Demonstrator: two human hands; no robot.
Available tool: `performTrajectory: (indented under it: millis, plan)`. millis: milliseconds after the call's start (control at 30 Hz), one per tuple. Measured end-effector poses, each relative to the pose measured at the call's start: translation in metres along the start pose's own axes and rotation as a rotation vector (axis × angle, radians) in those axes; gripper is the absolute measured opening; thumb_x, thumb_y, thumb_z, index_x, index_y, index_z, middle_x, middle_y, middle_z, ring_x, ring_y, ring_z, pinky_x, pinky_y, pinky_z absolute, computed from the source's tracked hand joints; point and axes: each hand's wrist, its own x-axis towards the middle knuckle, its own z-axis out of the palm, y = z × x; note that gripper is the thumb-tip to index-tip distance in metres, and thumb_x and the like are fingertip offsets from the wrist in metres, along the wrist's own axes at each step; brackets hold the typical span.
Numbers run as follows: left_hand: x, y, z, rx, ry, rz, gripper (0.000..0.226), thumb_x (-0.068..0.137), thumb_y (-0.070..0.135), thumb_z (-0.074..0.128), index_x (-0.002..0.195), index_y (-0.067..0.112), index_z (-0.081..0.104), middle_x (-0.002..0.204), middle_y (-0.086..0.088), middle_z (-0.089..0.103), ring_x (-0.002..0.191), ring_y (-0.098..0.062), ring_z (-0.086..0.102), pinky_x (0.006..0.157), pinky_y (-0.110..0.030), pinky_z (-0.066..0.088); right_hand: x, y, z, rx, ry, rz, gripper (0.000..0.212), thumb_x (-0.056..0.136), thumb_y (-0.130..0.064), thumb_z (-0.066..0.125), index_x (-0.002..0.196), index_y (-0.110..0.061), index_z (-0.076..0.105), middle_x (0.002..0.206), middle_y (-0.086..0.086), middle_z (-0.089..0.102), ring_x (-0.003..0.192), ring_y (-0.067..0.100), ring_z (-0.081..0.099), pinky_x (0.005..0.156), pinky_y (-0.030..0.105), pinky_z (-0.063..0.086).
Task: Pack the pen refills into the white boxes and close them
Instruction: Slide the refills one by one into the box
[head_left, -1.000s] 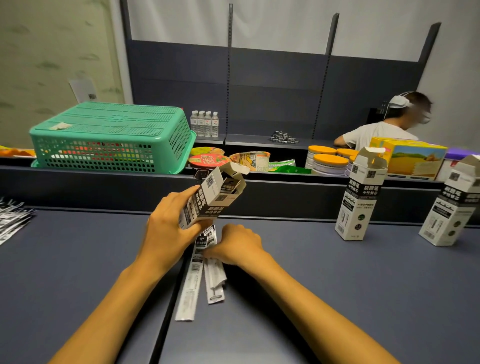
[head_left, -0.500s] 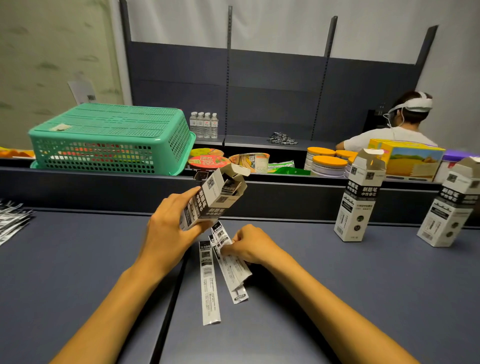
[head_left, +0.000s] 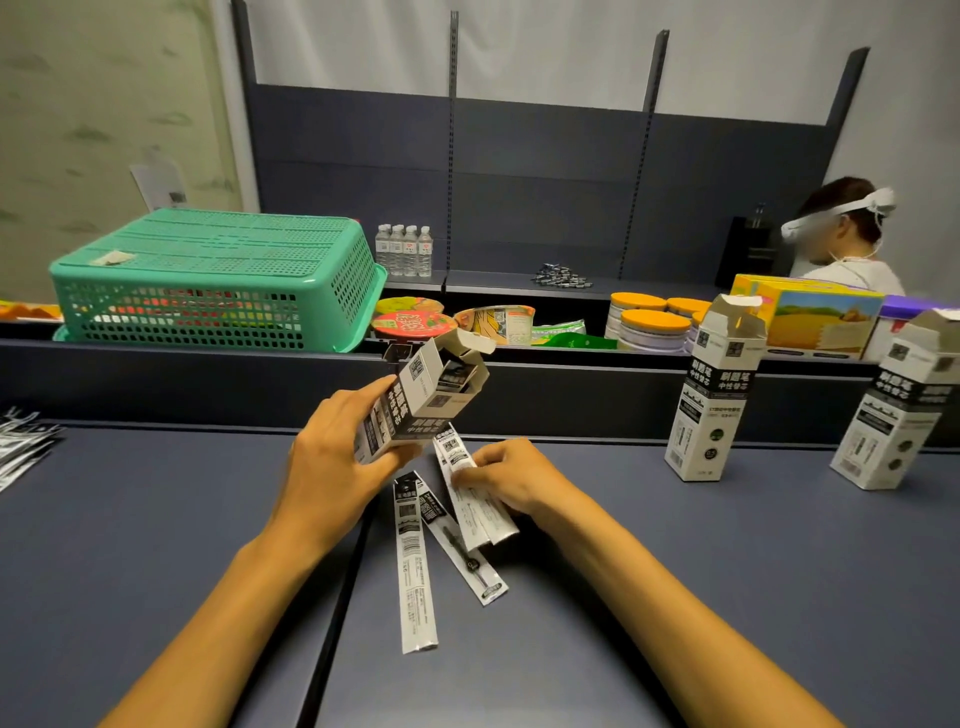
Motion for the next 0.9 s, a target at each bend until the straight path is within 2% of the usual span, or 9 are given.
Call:
performTrajectory:
  millis: [100, 233, 300, 367, 500, 600, 700, 800, 900]
  plan:
    - [0.000, 0.000, 0.000, -0.012, 0.001, -0.005, 0.072, 0.074, 0.044, 0.070, 0.138, 0.017, 0.050, 0.114, 0.001, 0.061, 0.100, -0.013, 0.056, 0.083, -0.028, 0.050, -0.008, -0.004, -0.011, 0.149, -0.004, -0.018, 0.019, 0.087, -0.022, 0.071, 0.095, -0.006, 0.074, 0.089, 0.005, 0.073, 0.071, 0.014, 0.069, 0.061, 0.022, 0.054]
    - [0.000, 0.000, 0.000, -0.015, -0.001, -0.001, 0.072, 0.074, 0.045, 0.069, 0.138, 0.018, 0.050, 0.114, 0.002, 0.060, 0.100, -0.013, 0.055, 0.082, -0.028, 0.050, -0.020, -0.002, -0.029, 0.249, 0.026, -0.073, 0.015, 0.089, -0.027, 0.068, 0.086, -0.014, 0.073, 0.087, 0.000, 0.073, 0.077, 0.014, 0.068, 0.057, 0.020, 0.047]
    - [0.000, 0.000, 0.001, -0.018, -0.003, -0.001, 0.072, 0.074, 0.046, 0.068, 0.138, 0.018, 0.049, 0.115, 0.002, 0.060, 0.101, -0.013, 0.055, 0.083, -0.028, 0.050, -0.024, 0.004, -0.037, 0.287, 0.043, -0.104, 0.017, 0.092, -0.028, 0.066, 0.089, -0.013, 0.072, 0.084, 0.000, 0.074, 0.071, 0.014, 0.066, 0.051, 0.017, 0.040]
    - [-0.001, 0.001, 0.001, -0.018, -0.007, -0.003, 0.073, 0.075, 0.048, 0.067, 0.138, 0.018, 0.049, 0.115, 0.002, 0.060, 0.101, -0.012, 0.055, 0.083, -0.026, 0.050, -0.026, 0.008, -0.044, 0.365, 0.071, -0.141, 0.017, 0.092, -0.027, 0.065, 0.090, -0.012, 0.072, 0.077, 0.001, 0.072, 0.067, 0.014, 0.061, 0.050, 0.017, 0.036]
    - [-0.001, 0.000, 0.001, -0.023, -0.016, -0.013, 0.072, 0.074, 0.045, 0.070, 0.138, 0.019, 0.049, 0.115, 0.003, 0.060, 0.101, -0.015, 0.056, 0.082, -0.035, 0.053, -0.030, 0.010, -0.054, 0.477, 0.110, -0.242, 0.014, 0.093, -0.030, 0.063, 0.095, -0.018, 0.071, 0.078, -0.001, 0.070, 0.073, 0.016, 0.059, 0.058, 0.023, 0.036]
    - [-0.002, -0.001, 0.001, -0.018, -0.019, -0.019, 0.072, 0.074, 0.045, 0.071, 0.138, 0.020, 0.049, 0.114, 0.004, 0.060, 0.100, -0.015, 0.056, 0.082, -0.037, 0.053, -0.035, 0.007, -0.060, 0.545, 0.126, -0.310, 0.016, 0.093, -0.027, 0.062, 0.102, -0.015, 0.069, 0.076, -0.001, 0.069, 0.066, 0.014, 0.051, 0.054, 0.022, 0.033]
    - [-0.002, -0.002, 0.001, -0.013, -0.025, -0.013, 0.072, 0.074, 0.044, 0.072, 0.138, 0.019, 0.049, 0.115, 0.006, 0.059, 0.100, -0.014, 0.055, 0.082, -0.036, 0.053, -0.040, 0.003, -0.067, 0.674, 0.168, -0.378, 0.021, 0.086, -0.028, 0.065, 0.099, -0.012, 0.066, 0.068, 0.000, 0.062, 0.057, 0.011, 0.044, 0.048, 0.020, 0.032]
    - [-0.002, -0.001, 0.001, -0.014, -0.024, -0.012, 0.072, 0.074, 0.044, 0.072, 0.137, 0.019, 0.050, 0.115, 0.006, 0.059, 0.100, -0.013, 0.055, 0.082, -0.034, 0.053, -0.046, -0.001, -0.074, 0.790, 0.262, -0.458, 0.020, 0.082, -0.031, 0.065, 0.093, -0.014, 0.067, 0.062, 0.000, 0.060, 0.049, 0.009, 0.047, 0.042, 0.017, 0.036]
    - [-0.002, 0.000, 0.001, -0.014, -0.036, -0.002, 0.072, 0.074, 0.042, 0.072, 0.138, 0.019, 0.050, 0.115, 0.004, 0.060, 0.101, -0.013, 0.055, 0.082, -0.035, 0.053, -0.051, -0.006, -0.074, 0.830, 0.347, -0.537, 0.020, 0.081, -0.033, 0.063, 0.089, -0.016, 0.066, 0.062, -0.001, 0.063, 0.048, 0.009, 0.051, 0.043, 0.018, 0.040]
